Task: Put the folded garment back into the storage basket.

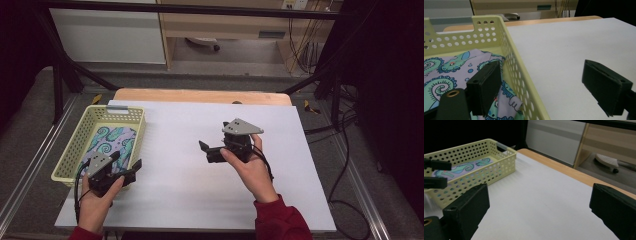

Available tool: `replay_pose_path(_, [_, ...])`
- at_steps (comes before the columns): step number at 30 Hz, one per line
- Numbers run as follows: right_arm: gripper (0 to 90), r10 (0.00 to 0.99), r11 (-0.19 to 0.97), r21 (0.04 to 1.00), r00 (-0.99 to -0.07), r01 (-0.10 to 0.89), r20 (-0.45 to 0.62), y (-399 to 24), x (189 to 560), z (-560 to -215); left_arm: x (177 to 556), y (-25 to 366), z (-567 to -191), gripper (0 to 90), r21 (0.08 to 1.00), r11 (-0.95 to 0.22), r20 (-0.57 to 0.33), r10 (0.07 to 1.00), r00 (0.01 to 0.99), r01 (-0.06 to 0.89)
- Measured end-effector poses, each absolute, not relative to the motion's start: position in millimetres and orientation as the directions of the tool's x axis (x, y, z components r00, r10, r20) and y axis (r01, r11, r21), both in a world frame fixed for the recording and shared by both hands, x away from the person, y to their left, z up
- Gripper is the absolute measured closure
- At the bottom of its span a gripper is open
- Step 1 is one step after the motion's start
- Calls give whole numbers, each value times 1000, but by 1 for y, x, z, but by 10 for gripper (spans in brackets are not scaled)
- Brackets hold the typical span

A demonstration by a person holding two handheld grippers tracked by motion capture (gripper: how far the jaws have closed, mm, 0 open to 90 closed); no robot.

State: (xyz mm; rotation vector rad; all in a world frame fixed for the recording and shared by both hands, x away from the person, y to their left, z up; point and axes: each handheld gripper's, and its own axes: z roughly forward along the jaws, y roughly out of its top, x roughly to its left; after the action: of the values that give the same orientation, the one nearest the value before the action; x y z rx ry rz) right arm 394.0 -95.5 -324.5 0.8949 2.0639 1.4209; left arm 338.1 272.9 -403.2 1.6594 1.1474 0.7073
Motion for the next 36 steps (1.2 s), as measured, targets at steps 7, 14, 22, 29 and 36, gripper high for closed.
replay_pose_path(7, [45,771,221,945,-637,241,-17,-114,395,-318,339,275,-404,161,926,-86,-68,920,385,368])
replay_pose_path(14, [45,792,198,948,-610,248,-7,-131,394,-313,340,276,-405,161,925,-91,-60,924,378,369])
replay_pose_path(22, [42,798,160,956,-602,245,20,-149,392,-306,340,275,-405,157,927,-90,-62,921,385,364])
replay_pose_path(29, [32,798,151,960,-603,237,24,-159,389,-303,340,274,-406,156,926,-95,-59,919,390,365])
replay_pose_path(36, [31,809,141,962,-588,232,23,-171,389,-301,341,273,-407,157,924,-104,-57,914,401,368])
